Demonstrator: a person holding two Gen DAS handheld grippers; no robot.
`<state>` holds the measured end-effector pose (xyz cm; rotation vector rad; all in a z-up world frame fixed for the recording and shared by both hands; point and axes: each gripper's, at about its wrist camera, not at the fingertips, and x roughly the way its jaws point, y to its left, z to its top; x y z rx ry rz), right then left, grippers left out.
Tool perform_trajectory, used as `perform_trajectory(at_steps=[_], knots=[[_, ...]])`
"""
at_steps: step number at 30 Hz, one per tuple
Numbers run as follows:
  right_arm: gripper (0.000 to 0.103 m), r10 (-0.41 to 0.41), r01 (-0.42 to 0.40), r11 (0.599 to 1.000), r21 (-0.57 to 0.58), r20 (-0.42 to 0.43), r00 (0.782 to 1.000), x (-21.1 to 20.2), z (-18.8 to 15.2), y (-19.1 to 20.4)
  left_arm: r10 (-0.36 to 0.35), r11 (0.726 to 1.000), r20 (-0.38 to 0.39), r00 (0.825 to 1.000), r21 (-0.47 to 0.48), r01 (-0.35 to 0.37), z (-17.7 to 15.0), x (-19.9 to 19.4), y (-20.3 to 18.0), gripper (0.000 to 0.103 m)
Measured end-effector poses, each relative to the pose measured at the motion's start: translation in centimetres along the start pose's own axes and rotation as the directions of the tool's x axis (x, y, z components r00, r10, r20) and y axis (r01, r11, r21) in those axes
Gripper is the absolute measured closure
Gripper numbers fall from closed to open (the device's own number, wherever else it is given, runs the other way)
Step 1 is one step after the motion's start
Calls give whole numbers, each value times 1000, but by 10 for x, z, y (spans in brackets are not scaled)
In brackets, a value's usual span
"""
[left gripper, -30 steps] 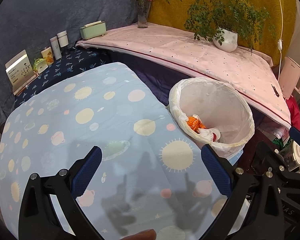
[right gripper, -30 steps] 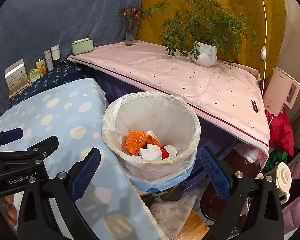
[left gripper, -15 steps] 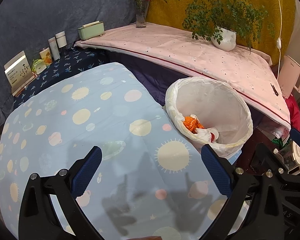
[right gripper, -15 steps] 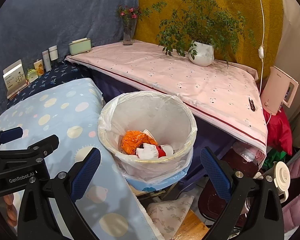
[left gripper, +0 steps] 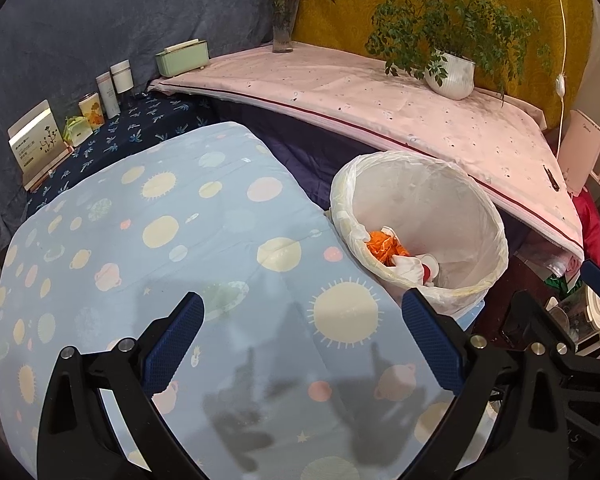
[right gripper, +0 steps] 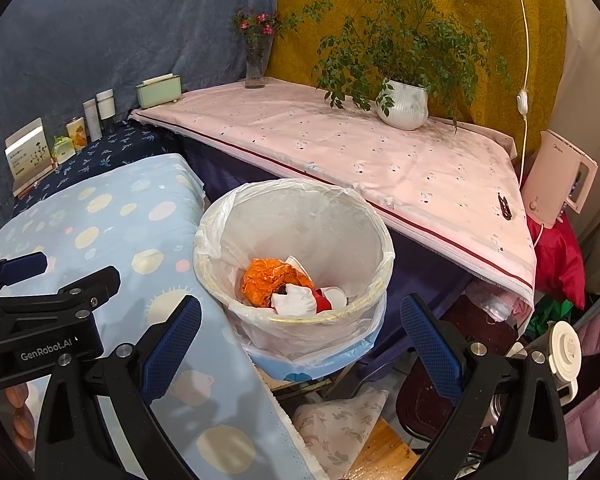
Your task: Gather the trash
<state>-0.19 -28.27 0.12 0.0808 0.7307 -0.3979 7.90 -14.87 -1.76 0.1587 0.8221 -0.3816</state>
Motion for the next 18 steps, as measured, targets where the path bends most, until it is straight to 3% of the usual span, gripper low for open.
perform_trajectory(at_steps=[18], knots=[[7, -11, 11, 1000, 4, -6, 1000, 3, -5, -5, -4, 1000, -4, 1000, -4, 4, -1, 3, 1, 8]])
